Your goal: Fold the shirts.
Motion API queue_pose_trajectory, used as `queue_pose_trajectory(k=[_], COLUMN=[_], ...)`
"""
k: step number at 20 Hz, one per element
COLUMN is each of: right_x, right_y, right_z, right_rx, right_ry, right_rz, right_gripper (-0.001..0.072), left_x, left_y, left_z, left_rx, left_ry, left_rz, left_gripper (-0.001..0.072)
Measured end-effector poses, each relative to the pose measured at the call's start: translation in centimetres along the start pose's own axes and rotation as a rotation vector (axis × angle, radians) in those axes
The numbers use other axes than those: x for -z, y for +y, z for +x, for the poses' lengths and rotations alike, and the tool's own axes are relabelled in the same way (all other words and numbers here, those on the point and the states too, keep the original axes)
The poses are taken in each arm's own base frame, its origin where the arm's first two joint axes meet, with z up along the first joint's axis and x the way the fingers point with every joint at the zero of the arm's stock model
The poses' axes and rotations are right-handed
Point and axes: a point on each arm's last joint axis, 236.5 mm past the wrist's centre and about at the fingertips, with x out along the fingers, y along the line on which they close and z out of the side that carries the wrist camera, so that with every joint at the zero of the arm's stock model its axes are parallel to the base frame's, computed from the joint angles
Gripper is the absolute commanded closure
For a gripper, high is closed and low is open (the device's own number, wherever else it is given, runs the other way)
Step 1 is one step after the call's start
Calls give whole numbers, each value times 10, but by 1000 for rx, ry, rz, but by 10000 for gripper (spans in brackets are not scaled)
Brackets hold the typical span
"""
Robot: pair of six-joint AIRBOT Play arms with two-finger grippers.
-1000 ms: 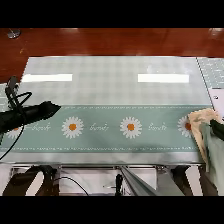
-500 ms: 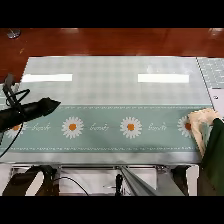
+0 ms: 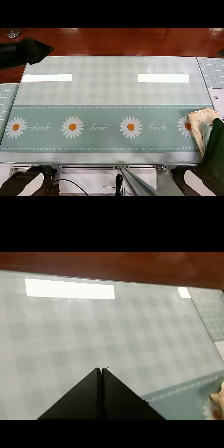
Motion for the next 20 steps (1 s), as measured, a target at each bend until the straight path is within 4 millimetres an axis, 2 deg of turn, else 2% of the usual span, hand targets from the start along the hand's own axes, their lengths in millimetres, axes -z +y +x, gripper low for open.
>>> queue_pose_trajectory(k=[1,3,4,6,8,11,14,20], right_x=[22,74,100,136,156,164,167,168], right_y=[12,24,23,15,6,-2,-5,-7], right_z=[34,96,120,152,167,173,175,176], right_rx=[27,108,154,233,290,338,357,369], right_ry=[91,253,328,424,476,494,501,503], right_rz=[-78,-194,-234,-285,-321,-352,-365,-372], right_gripper=[693,693,693,693,693,693,693,693], left_x=[9,52,77,123,145,160,168,172], left_y=[-3,14,29,60,80,97,103,107], left_z=[9,29,38,46,48,48,47,47], left_rx=[-15,-99,-153,-249,-308,-358,-378,-391], left_ry=[42,181,248,371,425,460,485,495], left_rz=[33,60,58,49,37,35,32,31], left_gripper=[673,672,672,672,672,672,672,672])
